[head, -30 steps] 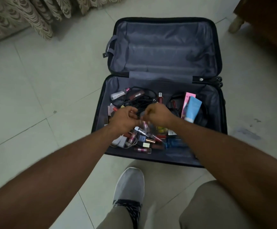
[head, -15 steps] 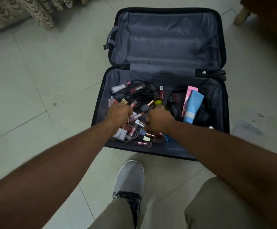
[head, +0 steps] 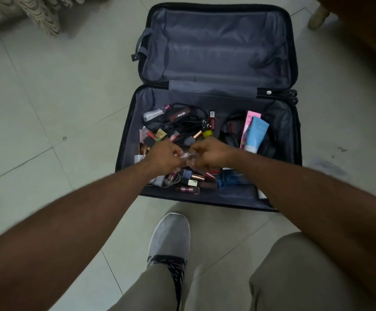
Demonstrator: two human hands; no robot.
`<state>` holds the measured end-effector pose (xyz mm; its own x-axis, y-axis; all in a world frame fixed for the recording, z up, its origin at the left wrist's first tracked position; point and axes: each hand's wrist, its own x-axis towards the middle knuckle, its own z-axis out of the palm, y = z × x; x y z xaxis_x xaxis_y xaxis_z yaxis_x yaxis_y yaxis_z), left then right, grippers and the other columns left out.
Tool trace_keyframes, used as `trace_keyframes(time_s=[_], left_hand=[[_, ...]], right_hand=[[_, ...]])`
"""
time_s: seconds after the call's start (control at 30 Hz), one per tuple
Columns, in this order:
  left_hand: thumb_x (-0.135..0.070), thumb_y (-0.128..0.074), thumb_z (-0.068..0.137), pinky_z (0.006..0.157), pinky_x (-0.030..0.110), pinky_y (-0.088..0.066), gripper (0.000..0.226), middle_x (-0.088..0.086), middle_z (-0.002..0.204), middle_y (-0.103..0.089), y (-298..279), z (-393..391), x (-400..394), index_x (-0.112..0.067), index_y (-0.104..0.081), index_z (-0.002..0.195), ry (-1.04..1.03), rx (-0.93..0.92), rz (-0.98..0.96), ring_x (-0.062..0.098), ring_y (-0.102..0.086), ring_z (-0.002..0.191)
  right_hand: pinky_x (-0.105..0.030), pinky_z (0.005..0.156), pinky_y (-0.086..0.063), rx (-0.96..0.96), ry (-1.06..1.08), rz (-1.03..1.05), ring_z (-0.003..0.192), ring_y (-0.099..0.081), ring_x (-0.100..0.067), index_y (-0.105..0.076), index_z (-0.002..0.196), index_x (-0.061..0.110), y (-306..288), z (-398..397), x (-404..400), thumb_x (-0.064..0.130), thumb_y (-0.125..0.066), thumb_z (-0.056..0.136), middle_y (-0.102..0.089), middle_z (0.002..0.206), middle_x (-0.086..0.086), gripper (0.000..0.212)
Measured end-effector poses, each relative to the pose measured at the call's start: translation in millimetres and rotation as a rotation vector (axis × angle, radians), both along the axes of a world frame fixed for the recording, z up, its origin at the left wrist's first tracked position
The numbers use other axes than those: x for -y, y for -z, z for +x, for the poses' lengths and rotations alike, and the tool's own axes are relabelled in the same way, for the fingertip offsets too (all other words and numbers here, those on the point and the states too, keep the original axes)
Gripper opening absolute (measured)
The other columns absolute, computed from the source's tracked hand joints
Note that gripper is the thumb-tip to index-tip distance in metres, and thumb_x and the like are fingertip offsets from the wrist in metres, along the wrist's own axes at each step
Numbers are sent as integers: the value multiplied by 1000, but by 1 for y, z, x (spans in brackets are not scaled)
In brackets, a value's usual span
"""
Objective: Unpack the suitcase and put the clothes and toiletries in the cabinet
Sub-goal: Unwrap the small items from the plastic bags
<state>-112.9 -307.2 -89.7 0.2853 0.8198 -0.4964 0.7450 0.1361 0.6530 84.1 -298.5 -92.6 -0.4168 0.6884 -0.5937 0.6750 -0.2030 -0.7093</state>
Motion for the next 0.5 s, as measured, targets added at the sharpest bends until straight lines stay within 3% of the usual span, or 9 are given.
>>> trace_keyframes(time_s=[0.07,0.13,0.27,0.4,0.5], left_hand=[[-26,-76,93,38,15,-38,22,5,64,-71,0,1,2,-8,-70,82,-117,24,-85,1,-55,39],[-24,-70,97,37,20,-38,23,16,70,-73,-1,2,2,-2,-68,94,-196,83,-167,7,-54,38],[-18,-62,101,44,28,-41,20,23,84,-75,-2,7,-2,1,-61,106,-265,215,-285,25,-61,55],[-8,-59,95,50,30,-45,12,22,85,-73,-9,27,-8,0,-63,103,-321,311,-333,28,-63,66],[-7,-57,89,44,23,-37,6,16,77,-63,-17,49,-14,-9,-62,89,-348,368,-351,22,-55,55]], right_hand=[[-37,76,-60,213,-221,137,87,-68,-23,-68,103,9,6,4,5,14,-72,88,-70,97,-10,16],[-38,77,-60,437,-370,273,90,-67,-26,-68,102,14,14,5,11,17,-73,85,-67,97,-7,18],[-37,73,-61,503,-392,316,88,-66,-25,-73,101,22,27,4,16,15,-75,83,-66,95,-2,19],[-36,79,-61,240,-86,260,82,-69,-19,-81,90,17,20,21,10,6,-68,82,-73,86,1,19],[-41,76,-63,-59,416,19,76,-68,-23,-83,96,15,0,44,1,-3,-67,80,-76,88,-13,28]])
